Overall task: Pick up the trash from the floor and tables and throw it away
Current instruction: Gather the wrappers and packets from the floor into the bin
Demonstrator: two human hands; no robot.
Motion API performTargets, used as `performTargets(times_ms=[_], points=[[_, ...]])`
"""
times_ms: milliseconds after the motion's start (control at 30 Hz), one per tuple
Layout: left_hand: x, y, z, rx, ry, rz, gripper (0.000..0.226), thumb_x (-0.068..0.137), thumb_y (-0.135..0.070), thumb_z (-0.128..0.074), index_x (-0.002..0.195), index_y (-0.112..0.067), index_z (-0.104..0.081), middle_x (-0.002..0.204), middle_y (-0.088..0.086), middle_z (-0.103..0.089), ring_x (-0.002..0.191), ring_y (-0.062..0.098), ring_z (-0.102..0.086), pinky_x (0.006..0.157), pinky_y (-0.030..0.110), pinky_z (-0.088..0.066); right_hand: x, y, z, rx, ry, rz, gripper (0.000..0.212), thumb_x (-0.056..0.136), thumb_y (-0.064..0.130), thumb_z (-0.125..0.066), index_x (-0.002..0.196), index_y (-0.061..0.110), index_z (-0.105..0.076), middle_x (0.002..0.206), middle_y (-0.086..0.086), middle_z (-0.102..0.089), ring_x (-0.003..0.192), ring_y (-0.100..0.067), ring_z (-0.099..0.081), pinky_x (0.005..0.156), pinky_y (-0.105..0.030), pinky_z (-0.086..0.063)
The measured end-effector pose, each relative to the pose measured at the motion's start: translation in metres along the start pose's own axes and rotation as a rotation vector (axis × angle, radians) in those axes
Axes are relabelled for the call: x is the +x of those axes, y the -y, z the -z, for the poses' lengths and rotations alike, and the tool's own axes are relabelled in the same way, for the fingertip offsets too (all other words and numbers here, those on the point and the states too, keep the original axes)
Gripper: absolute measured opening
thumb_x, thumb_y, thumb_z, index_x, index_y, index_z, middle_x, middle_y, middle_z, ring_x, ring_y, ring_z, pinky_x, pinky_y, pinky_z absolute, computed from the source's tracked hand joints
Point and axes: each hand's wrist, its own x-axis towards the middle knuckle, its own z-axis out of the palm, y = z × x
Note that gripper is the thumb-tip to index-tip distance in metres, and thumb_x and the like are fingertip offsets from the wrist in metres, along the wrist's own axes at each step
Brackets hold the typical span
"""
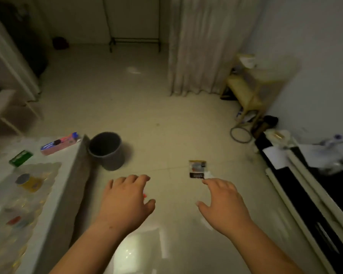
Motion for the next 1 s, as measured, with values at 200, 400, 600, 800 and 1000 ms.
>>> performTargets(times_ms=[200, 400, 600, 800, 1000], points=[[0.026, -0.127, -0.007, 0.060, 0.079, -0.340, 0.065, 0.081, -0.066, -0.049, 0.141, -0.043, -0.037, 0.140, -0.011, -0.053, 0.129, 0.021, -0.048, 0.114, 0.049, -0.031, -0.083, -0.114, 0.050, 0.016, -0.108, -0.346, 0.064, 0.083, 0.058, -0.058, 0.140, 0.035, -0.040, 0.143, 0.006, -0.046, 0.131, -0.020, -0.037, 0.103, -0.039, -0.042], [0.044, -0.238, -0.045, 0.107, 0.161, -0.487, 0.067, 0.083, -0.065, -0.050, 0.143, -0.041, -0.035, 0.144, -0.010, -0.050, 0.132, 0.021, -0.045, 0.115, 0.048, -0.029, -0.125, -0.212, 0.065, 0.038, -0.113, -0.517, 0.065, 0.082, 0.057, -0.057, 0.141, 0.035, -0.038, 0.143, 0.005, -0.046, 0.131, -0.021, -0.038, 0.104, -0.041, -0.041], [0.073, -0.290, -0.090, 0.139, 0.246, -0.540, 0.068, 0.083, -0.065, -0.053, 0.144, -0.041, -0.034, 0.145, -0.010, -0.048, 0.135, 0.020, -0.042, 0.116, 0.047, -0.028, -0.117, -0.264, 0.050, 0.063, -0.065, -0.548, 0.062, 0.084, 0.054, -0.057, 0.140, 0.035, -0.038, 0.140, 0.005, -0.046, 0.127, -0.021, -0.036, 0.102, -0.040, -0.042], [0.129, -0.308, -0.135, 0.152, 0.313, -0.595, 0.069, 0.082, -0.062, -0.056, 0.144, -0.041, -0.033, 0.144, -0.011, -0.047, 0.132, 0.021, -0.044, 0.113, 0.045, -0.031, -0.068, -0.294, 0.012, 0.073, -0.002, -0.549, 0.062, 0.084, 0.053, -0.057, 0.140, 0.036, -0.038, 0.139, 0.006, -0.047, 0.126, -0.019, -0.038, 0.101, -0.037, -0.041], [0.202, -0.325, -0.222, 0.172, 0.335, -0.665, 0.072, 0.082, -0.059, -0.057, 0.146, -0.038, -0.032, 0.145, -0.009, -0.047, 0.129, 0.023, -0.047, 0.105, 0.042, -0.039, -0.005, -0.347, -0.060, 0.102, 0.031, -0.564, 0.061, 0.084, 0.054, -0.057, 0.139, 0.033, -0.039, 0.138, 0.003, -0.047, 0.125, -0.021, -0.039, 0.102, -0.039, -0.041]])
